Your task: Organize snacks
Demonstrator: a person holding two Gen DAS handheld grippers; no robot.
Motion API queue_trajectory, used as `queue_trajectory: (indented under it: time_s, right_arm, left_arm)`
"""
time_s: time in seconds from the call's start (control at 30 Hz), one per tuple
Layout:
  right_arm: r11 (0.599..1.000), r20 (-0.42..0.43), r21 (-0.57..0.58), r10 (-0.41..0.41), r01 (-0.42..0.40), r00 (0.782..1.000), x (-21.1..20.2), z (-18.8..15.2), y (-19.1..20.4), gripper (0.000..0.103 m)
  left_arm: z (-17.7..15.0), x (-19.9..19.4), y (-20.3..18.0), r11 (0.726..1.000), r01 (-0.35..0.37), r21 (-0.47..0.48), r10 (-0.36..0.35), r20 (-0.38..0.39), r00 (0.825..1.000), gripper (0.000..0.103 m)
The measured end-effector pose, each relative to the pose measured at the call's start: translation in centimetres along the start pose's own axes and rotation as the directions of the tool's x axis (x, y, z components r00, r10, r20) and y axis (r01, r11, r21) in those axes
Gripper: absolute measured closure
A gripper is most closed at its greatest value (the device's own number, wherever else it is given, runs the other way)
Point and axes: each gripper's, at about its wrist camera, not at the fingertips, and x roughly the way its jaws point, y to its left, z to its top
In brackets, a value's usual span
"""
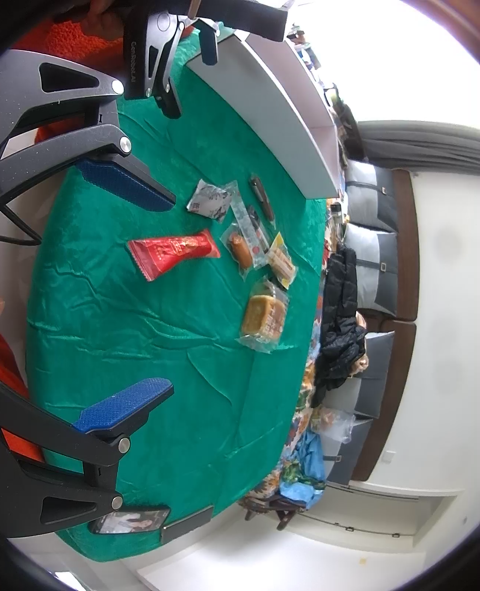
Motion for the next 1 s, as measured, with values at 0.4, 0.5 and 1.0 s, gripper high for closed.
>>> queue_trajectory:
  time_s: [0.4, 0.5, 1.0]
  right_arm:
    - [1.0, -0.003, -0.009, 0.012, -0.012, 1.0, -0.11, -0.19, -0.01, 0.009]
    - [1.0, -0.003, -0.008, 0.013, -0.013, 1.0, -0.07, -0.15, 0.01, 0.009]
    - [1.0, -0.004, -0.009, 0.014, -0.014, 1.0, -0.04, -0.26, 0.19, 0.009]
  left_arm:
    - [-0.24, 0.18, -0.11, 1.0, -0.006, 0.014, 0.006, -0.008, 1.0, 0.0]
    - [-0.3, 0.24, -0.14, 1.0, -0.004, 0.016, 0.004, -0.011, 1.0, 0.0]
    - [-0.27, 0.54, -0.32, 1.0, -0.001, 0.024, 0.002, -0.025, 1.0, 0.0]
